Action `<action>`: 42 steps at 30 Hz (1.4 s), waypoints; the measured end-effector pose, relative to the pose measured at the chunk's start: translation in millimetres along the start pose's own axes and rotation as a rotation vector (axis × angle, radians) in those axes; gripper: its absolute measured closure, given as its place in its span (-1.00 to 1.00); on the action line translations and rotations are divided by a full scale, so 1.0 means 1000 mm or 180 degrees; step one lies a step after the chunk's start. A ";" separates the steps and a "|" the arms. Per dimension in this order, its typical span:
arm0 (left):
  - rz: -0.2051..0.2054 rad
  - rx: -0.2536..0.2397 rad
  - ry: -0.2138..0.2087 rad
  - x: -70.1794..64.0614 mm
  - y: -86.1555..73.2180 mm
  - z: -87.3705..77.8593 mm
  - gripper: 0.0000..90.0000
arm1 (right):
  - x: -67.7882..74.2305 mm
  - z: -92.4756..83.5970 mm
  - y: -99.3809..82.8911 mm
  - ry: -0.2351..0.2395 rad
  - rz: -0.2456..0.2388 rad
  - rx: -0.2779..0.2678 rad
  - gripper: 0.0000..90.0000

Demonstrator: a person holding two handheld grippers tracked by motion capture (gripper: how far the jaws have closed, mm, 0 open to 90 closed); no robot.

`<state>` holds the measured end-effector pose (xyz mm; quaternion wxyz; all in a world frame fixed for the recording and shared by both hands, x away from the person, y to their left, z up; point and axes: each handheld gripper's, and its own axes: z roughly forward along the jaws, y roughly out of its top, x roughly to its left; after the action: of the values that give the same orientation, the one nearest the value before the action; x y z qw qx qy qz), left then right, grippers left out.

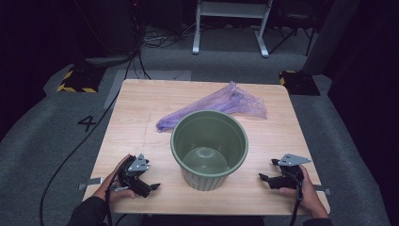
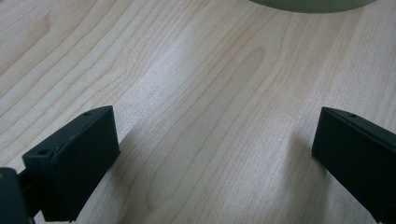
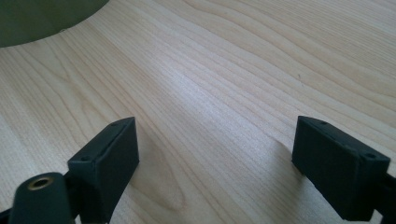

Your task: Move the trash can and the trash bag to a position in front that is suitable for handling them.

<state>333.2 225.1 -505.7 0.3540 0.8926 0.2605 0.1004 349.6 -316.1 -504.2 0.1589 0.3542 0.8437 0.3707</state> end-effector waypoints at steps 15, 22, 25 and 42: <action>-0.0051 0.0002 0.0043 -0.001 -0.001 -0.001 -0.99 | 0.011 0.010 0.015 0.0106 -0.0063 -0.0027 -0.61; -0.0060 -0.0005 0.0047 -0.001 -0.001 -0.001 -0.99 | 0.036 0.018 0.033 0.0217 -0.0302 -0.0094 -0.60; -0.0060 -0.0005 0.0045 -0.001 -0.001 -0.001 -0.99 | 0.044 0.022 0.043 0.0328 -0.0357 -0.0168 -0.59; -0.0069 -0.0006 0.0054 -0.001 -0.001 -0.001 -0.99 | 0.087 0.040 0.066 0.0567 -0.0783 -0.0129 -0.58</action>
<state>331.3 225.5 -505.8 0.3537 0.8885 0.2731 0.1043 341.8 -202.0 -482.8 0.1348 0.2106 0.8839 0.3953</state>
